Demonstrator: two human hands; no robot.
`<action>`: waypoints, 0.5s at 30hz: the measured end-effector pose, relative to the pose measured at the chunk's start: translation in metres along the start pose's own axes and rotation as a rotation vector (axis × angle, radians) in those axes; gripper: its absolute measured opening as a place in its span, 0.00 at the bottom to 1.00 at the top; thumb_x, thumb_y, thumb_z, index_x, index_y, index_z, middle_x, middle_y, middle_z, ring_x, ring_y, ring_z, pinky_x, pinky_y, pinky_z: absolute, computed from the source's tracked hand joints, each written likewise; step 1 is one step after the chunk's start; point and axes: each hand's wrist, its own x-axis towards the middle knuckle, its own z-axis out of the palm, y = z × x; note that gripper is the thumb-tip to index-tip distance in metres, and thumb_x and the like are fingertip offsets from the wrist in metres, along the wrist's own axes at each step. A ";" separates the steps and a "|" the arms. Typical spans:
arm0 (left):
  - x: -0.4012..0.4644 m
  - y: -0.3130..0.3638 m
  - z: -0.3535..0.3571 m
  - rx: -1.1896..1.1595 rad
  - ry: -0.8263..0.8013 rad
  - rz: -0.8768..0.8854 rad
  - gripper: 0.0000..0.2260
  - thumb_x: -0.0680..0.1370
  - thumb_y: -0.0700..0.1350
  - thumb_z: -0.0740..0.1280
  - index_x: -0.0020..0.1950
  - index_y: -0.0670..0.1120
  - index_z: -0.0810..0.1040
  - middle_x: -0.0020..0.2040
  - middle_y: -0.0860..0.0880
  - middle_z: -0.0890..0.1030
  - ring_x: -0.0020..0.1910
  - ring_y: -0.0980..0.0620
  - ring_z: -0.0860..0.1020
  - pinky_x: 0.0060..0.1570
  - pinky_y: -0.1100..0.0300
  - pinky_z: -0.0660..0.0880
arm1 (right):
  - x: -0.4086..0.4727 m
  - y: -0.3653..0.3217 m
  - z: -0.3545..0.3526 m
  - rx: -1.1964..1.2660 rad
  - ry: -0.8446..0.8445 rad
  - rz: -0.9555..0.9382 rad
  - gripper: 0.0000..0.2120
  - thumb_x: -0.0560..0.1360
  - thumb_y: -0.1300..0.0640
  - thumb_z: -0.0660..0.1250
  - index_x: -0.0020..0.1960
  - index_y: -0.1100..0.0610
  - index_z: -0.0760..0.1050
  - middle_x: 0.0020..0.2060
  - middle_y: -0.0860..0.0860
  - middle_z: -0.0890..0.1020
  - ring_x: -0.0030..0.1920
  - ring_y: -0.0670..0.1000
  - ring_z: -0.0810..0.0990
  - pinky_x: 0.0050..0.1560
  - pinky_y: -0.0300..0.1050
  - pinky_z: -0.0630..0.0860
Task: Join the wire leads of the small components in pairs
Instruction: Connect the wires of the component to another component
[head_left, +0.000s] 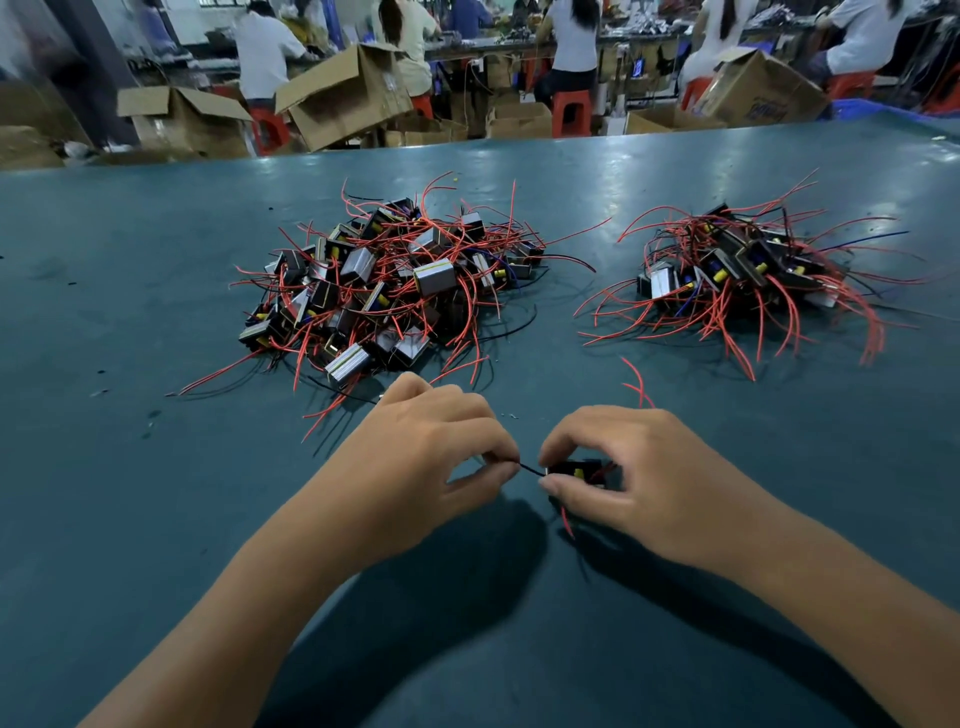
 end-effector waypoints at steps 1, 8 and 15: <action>0.000 0.000 0.000 0.017 0.009 0.017 0.05 0.78 0.49 0.69 0.46 0.51 0.83 0.42 0.56 0.80 0.41 0.55 0.76 0.47 0.51 0.68 | 0.000 -0.001 0.002 -0.001 0.007 -0.007 0.04 0.76 0.52 0.71 0.47 0.51 0.80 0.42 0.43 0.81 0.46 0.44 0.78 0.49 0.46 0.74; 0.002 -0.001 0.002 0.093 0.072 0.063 0.05 0.79 0.48 0.68 0.46 0.49 0.82 0.43 0.55 0.80 0.39 0.54 0.77 0.43 0.50 0.72 | 0.001 0.000 0.006 -0.028 0.004 -0.028 0.04 0.77 0.52 0.69 0.45 0.51 0.77 0.39 0.42 0.78 0.43 0.42 0.74 0.50 0.42 0.71; 0.003 -0.001 0.003 0.120 0.084 0.098 0.08 0.81 0.49 0.64 0.47 0.49 0.82 0.44 0.55 0.81 0.41 0.51 0.78 0.41 0.49 0.71 | 0.002 -0.006 0.013 0.075 0.070 -0.017 0.01 0.76 0.53 0.67 0.46 0.49 0.77 0.39 0.41 0.80 0.43 0.42 0.77 0.46 0.35 0.71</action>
